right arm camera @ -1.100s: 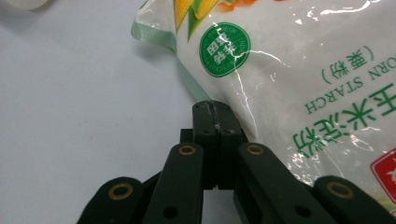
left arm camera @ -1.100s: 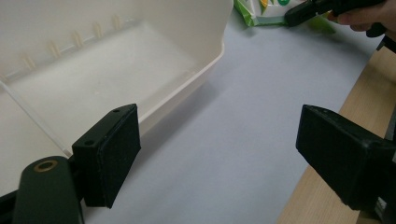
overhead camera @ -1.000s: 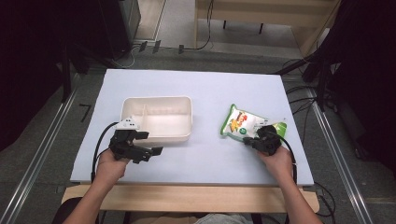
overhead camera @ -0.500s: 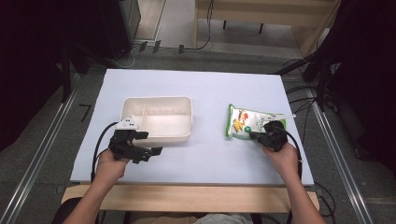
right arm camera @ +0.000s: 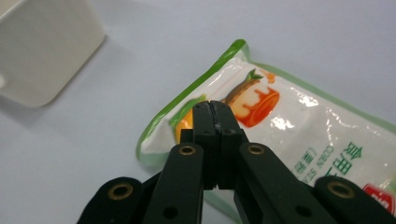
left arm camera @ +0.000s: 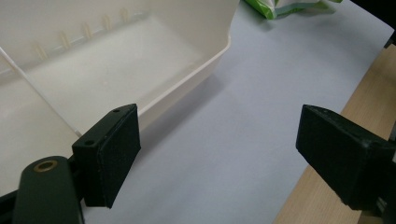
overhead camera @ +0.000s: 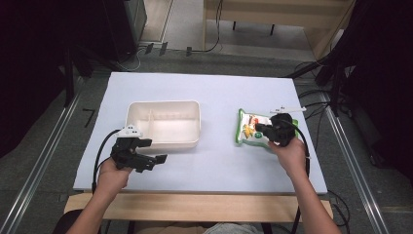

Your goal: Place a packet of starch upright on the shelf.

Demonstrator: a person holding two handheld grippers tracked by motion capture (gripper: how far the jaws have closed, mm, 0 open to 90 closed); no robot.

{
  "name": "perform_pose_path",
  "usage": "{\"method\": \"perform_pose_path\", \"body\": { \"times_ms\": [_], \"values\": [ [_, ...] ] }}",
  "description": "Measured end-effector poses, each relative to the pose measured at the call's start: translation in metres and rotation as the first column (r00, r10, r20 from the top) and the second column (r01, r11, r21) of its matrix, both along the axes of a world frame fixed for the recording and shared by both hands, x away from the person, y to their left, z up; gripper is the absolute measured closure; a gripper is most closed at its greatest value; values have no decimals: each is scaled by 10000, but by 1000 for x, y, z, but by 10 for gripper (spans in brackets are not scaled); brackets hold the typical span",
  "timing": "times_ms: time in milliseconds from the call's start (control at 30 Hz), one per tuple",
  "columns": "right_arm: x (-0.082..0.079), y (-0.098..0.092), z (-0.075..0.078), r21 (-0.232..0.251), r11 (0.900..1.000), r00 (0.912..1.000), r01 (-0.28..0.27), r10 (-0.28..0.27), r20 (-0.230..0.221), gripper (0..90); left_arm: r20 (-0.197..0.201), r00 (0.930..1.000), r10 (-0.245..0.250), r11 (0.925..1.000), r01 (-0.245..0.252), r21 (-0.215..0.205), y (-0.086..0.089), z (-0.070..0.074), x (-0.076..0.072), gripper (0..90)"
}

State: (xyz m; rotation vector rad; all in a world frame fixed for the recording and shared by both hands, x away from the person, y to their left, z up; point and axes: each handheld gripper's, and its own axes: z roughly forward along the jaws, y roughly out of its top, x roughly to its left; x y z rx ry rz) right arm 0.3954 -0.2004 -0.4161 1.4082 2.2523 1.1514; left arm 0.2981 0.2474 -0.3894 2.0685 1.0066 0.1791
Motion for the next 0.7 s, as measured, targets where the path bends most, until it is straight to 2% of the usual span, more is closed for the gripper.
{"method": "perform_pose_path", "body": {
  "times_ms": [300,367,467,500,533,700],
  "values": [
    [45,2,-3,-29,9996,9995,277,-278,-167,900,-3,9999,152,9998,-152,118,4,-1,-7,147],
    [53,3,-4,15,9996,9995,296,-295,-147,900,3,9998,206,9997,-206,123,6,-1,-9,147],
    [66,5,-7,72,9995,9989,319,-317,-345,900,5,9994,339,9994,-339,66,9,-2,-11,147],
    [66,5,-7,72,9995,9989,319,-317,-345,900,5,9994,339,9994,-339,66,9,-2,-11,147],
    [74,6,-10,-26,9995,9983,319,-320,-493,900,16,9991,433,9990,-433,115,10,-2,-13,147],
    [88,10,-19,-227,9985,9964,503,-518,-670,900,17,9984,568,9983,-568,119,13,-2,-17,146]
  ]
}}
